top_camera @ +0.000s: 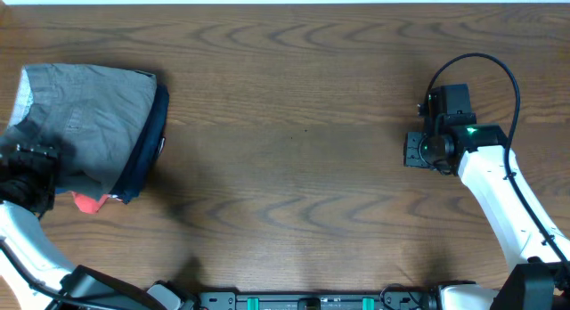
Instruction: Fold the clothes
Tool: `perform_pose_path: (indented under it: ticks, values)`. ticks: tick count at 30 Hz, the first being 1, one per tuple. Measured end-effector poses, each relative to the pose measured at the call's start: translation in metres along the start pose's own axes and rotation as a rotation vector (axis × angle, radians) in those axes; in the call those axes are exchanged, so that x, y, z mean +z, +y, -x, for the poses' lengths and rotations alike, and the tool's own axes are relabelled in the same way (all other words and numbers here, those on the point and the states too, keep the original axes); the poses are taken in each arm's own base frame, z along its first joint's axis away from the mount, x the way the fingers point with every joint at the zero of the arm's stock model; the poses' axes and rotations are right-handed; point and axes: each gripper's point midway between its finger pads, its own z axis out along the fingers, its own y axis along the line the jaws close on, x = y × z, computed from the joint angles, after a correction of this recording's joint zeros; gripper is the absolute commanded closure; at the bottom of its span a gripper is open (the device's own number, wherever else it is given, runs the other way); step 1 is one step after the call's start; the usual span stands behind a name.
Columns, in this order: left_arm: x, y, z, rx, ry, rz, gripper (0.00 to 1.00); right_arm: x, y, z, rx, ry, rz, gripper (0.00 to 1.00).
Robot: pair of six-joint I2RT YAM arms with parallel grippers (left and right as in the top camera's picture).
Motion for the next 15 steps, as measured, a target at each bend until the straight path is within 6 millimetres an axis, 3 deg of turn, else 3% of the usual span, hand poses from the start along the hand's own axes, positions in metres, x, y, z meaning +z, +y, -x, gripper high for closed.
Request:
perform_pose_path:
  ticks: [5,8,9,11,15]
  values:
    - [-0.025,-0.029,0.007,0.061,-0.076,-0.095,0.01,0.0,0.0,0.001,0.001,-0.005,0.001,0.45]
    - [-0.049,-0.054,0.01,0.133,-0.151,-0.158,0.02,0.0,0.003,0.005,-0.003,-0.019,0.018,0.38]
    - [-0.056,-0.066,0.007,0.168,-0.169,-0.185,0.02,0.0,0.006,0.007,-0.007,-0.026,0.03,0.32]
    - [-0.064,-0.089,-0.007,0.244,-0.166,-0.236,0.02,-0.001,0.011,0.01,0.0,-0.039,0.057,0.19]
    - [-0.053,-0.129,-0.058,0.419,-0.05,-0.313,0.02,-0.002,0.026,0.018,-0.01,-0.067,0.141,0.15]
